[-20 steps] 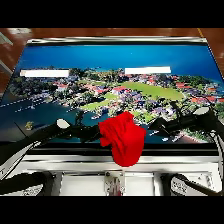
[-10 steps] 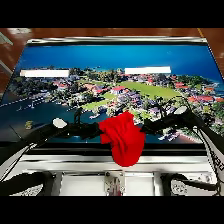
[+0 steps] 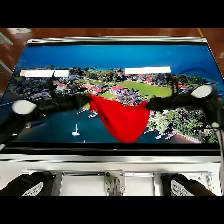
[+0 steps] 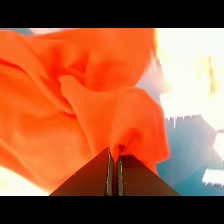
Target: Fold the shirts.
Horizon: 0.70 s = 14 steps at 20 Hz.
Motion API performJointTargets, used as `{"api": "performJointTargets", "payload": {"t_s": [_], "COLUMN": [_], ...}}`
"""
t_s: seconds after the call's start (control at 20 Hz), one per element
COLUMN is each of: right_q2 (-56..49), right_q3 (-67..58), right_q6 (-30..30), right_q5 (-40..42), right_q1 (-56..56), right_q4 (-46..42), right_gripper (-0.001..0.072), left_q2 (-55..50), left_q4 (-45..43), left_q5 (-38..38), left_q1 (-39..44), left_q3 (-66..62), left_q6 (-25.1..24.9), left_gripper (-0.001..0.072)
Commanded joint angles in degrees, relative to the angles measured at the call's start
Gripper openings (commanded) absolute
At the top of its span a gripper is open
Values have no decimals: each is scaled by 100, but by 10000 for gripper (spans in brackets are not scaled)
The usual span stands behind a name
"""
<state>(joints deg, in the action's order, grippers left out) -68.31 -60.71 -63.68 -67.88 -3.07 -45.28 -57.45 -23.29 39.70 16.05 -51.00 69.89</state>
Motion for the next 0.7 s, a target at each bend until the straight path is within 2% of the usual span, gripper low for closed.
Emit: {"api": "performJointTargets", "payload": {"t_s": [0.0, 0.2, 0.4, 0.5, 0.65], "right_q2": [1097, 2114, 2649, 2791, 2806], "right_q3": [-1438, -2747, -3276, -3309, -3307], "right_q6": [127, 92, -216, -317, -378], "right_q5": [439, 1172, 1178, 916, 26], "right_q1": [-15, 13, 2, 2, 2], "right_q4": [195, 249, -328, -686, -1462], "right_gripper": [61, 61, 61, 61, 61], "left_q2": [855, 1263, 1534, 1582, 1574], "left_q4": [-46, -146, -658, -1250, -2468], "left_q5": [-13, -2, 238, 883, 2455], "left_q1": [-426, -472, -472, -472, -472], "left_q3": [-1670, -3606, -4242, -4242, -4177], "left_q6": [-479, -479, -461, -129, 590], "left_gripper": [42, 43, 43, 43, 42]}}
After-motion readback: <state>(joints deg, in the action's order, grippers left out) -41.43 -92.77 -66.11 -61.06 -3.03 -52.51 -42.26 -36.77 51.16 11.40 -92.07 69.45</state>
